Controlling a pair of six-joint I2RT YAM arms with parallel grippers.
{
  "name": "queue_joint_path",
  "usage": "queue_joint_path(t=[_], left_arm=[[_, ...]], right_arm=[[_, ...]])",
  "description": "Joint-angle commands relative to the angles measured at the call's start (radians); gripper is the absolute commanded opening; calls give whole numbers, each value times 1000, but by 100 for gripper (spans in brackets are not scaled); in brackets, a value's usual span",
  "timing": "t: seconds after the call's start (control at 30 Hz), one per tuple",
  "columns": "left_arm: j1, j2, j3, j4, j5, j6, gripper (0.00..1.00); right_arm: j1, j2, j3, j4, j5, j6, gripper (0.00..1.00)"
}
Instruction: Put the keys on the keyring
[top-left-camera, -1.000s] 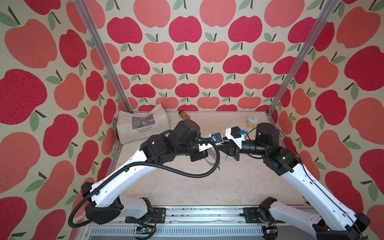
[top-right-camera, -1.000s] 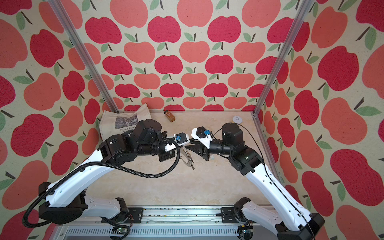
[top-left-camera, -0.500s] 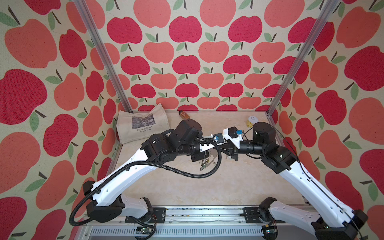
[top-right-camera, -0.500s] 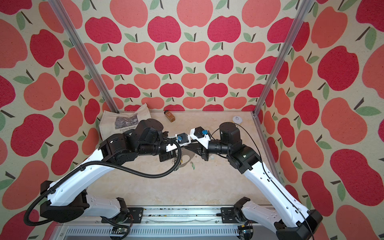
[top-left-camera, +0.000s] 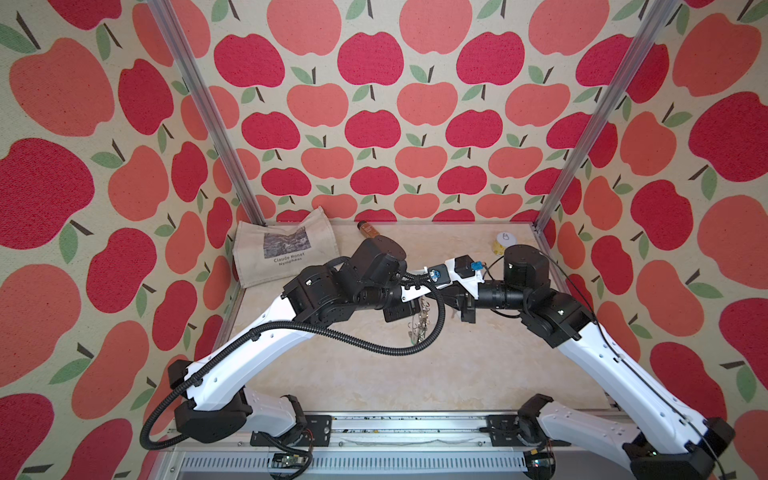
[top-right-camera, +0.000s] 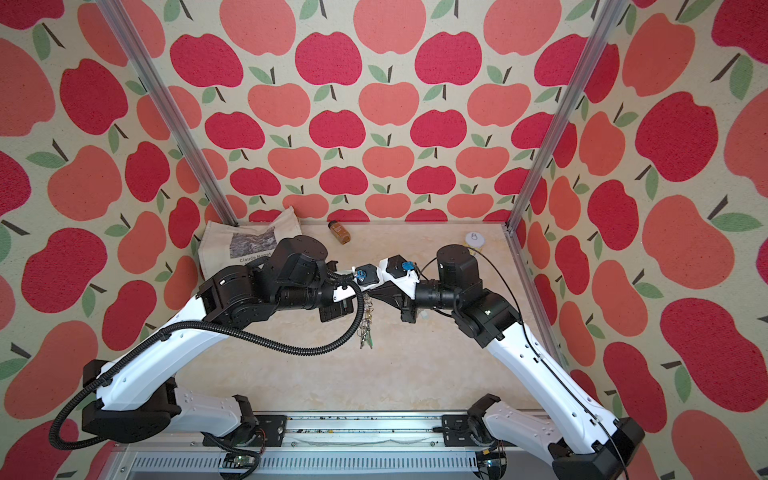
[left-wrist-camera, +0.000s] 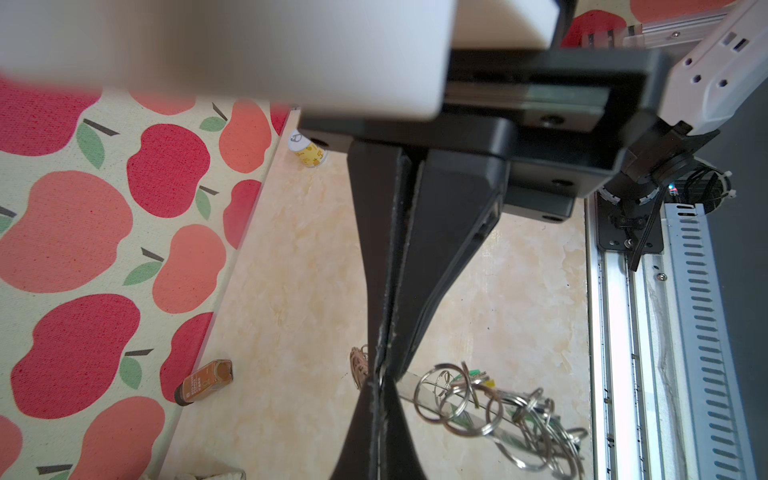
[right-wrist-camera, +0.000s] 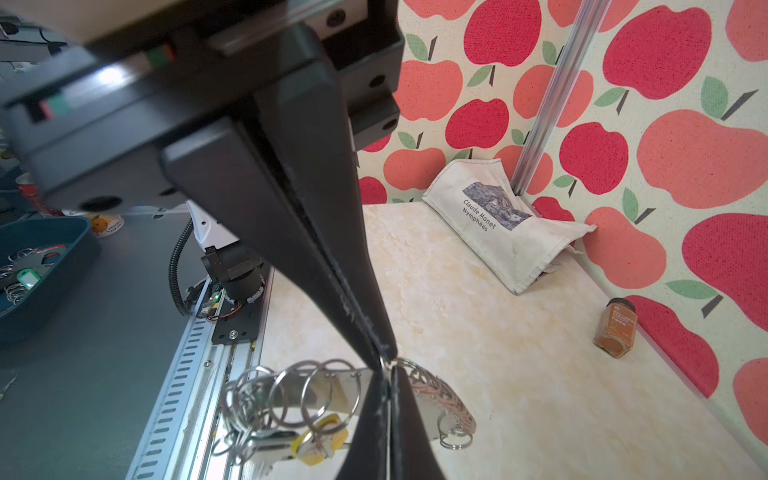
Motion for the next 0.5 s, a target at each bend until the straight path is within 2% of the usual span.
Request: queue_joint_path(t=[0.0,0.1,0.23,0.3,0.47], left_arm=[[-14,5,36,20,11,-10,0],[-13,-7,21,53,-18,-31,1],[-8,-50,-22,123,-52,-65,28],[0,-76,-42,163,-56,-94,35],[16,-122,-77,222,-21,-152,34]], right_arm=[[4,-14,10,30,-7,17,0],[-3,-38,-23,84,-4,41,0],[-26,-89,-91,225,-20,111,0],[-35,-104,-113,281,-38,144,0],[-51,-126,-176,453,-65,240,0]])
